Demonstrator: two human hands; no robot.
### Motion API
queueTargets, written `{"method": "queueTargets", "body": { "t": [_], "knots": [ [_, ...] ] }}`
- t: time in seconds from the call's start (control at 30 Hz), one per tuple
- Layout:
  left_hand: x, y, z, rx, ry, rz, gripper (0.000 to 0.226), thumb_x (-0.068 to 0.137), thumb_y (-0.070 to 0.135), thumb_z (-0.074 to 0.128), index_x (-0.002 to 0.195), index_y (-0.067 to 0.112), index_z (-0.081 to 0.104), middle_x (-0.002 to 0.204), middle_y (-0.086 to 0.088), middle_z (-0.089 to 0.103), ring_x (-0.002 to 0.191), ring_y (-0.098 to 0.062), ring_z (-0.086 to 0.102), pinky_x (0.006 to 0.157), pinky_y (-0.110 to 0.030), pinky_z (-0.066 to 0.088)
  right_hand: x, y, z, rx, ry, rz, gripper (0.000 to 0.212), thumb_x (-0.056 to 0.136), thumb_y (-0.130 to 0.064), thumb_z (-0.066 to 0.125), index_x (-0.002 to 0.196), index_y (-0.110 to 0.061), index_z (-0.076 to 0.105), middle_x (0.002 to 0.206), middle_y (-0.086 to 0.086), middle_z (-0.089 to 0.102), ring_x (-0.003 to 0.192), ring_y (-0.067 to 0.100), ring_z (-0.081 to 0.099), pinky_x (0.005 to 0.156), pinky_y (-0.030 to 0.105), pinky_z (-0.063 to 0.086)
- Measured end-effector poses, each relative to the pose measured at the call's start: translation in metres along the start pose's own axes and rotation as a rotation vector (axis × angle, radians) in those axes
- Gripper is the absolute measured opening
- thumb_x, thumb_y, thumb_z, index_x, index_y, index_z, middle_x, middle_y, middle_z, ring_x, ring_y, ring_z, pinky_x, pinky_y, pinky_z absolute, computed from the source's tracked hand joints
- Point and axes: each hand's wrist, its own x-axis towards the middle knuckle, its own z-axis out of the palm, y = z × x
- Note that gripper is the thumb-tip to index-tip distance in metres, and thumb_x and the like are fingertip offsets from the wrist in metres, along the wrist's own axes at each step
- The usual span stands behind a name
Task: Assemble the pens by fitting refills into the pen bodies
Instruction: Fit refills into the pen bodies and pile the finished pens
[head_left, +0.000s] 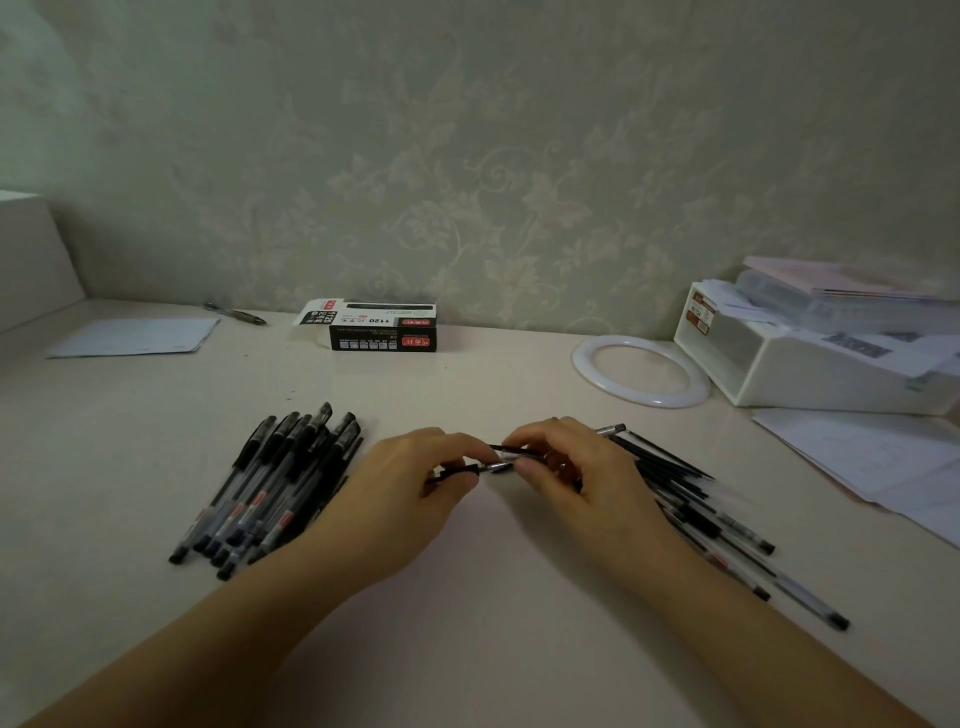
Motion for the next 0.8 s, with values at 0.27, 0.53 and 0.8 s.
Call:
{"method": "queueTargets", "body": {
  "t": [0.27,0.53,0.8],
  "knots": [
    [0.0013,-0.0031,-0.0017,-0.036,0.051,-0.028,0.024,0.093,0.02,0.059,0.105,0.039,0.067,0.092,0.016,0.065,0.085,0.011,0.054,0.07,0.002,0.036,0.0003,0.0023,-0.0037,-0.028,0.024,-0.005,0.015,0.091,-0.011,0.066,0.101,-0.02,0.072,0.092,-0.01,0.063,0.088,0.003,0.056,0.074,0.008,0.04],
    [0.0016,-0.0051,0.0008,-0.01,0.038,-0.002,0.024,0.093,0.021,0.059,0.109,0.038,0.067,0.096,0.015,0.066,0.088,0.004,0.056,0.074,0.0,0.039,-0.0004,-0.0005,-0.0007,-0.054,-0.014,-0.058,0.015,0.093,-0.013,0.064,0.103,-0.022,0.071,0.096,-0.011,0.063,0.09,0.005,0.057,0.076,0.013,0.044],
    [0.002,-0.0051,-0.0003,-0.007,0.045,-0.025,0.024,0.093,0.023,0.059,0.106,0.041,0.066,0.095,0.016,0.066,0.086,0.004,0.057,0.072,0.0,0.039,0.0,0.0032,-0.0046,-0.068,0.013,-0.016,0.016,0.092,-0.011,0.064,0.101,-0.022,0.071,0.095,-0.009,0.062,0.089,0.005,0.056,0.075,0.01,0.041]
  ]
}}
